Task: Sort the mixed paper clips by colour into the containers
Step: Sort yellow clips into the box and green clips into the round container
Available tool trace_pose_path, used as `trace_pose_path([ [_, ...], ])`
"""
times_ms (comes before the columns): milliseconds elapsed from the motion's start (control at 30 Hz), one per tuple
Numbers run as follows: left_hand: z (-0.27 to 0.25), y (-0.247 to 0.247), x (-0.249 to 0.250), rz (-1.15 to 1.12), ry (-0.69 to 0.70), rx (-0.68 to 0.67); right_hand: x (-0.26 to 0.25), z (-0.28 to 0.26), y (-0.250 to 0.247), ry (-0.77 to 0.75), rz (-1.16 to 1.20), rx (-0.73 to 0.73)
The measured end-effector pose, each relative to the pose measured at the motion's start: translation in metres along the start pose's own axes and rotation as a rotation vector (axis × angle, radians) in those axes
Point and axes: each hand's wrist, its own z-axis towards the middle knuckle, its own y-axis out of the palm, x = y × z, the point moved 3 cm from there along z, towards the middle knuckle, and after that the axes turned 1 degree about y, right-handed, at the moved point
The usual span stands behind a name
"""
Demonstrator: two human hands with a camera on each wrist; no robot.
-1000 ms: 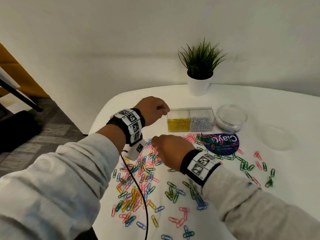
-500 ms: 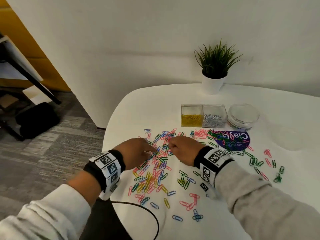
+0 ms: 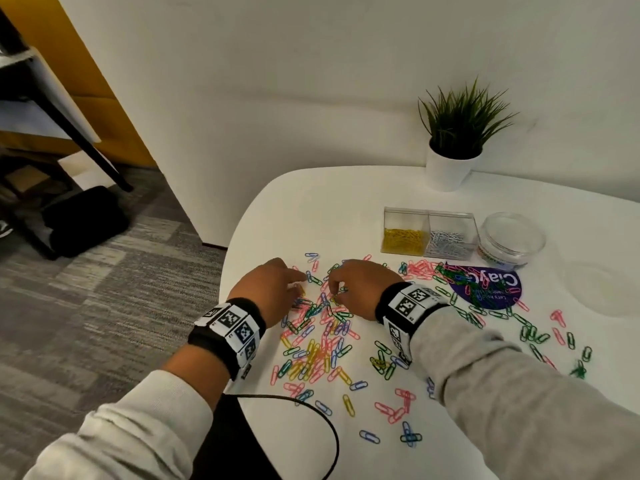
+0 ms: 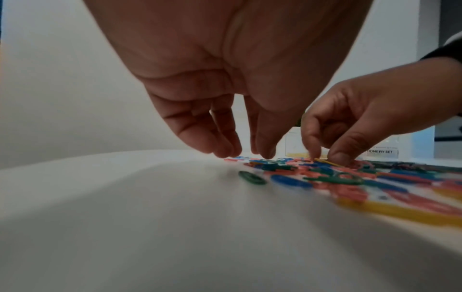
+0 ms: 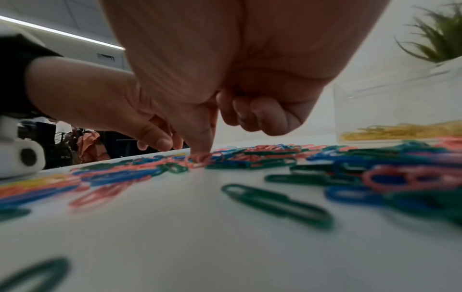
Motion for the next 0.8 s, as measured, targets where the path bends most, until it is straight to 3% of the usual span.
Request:
trace_pose_path([
  [800,0.0068,0.0003,0.0023,-0.045,0.089,0.046,0.0042,-0.0029,0.0026,-0.088,0.055,-0.004],
])
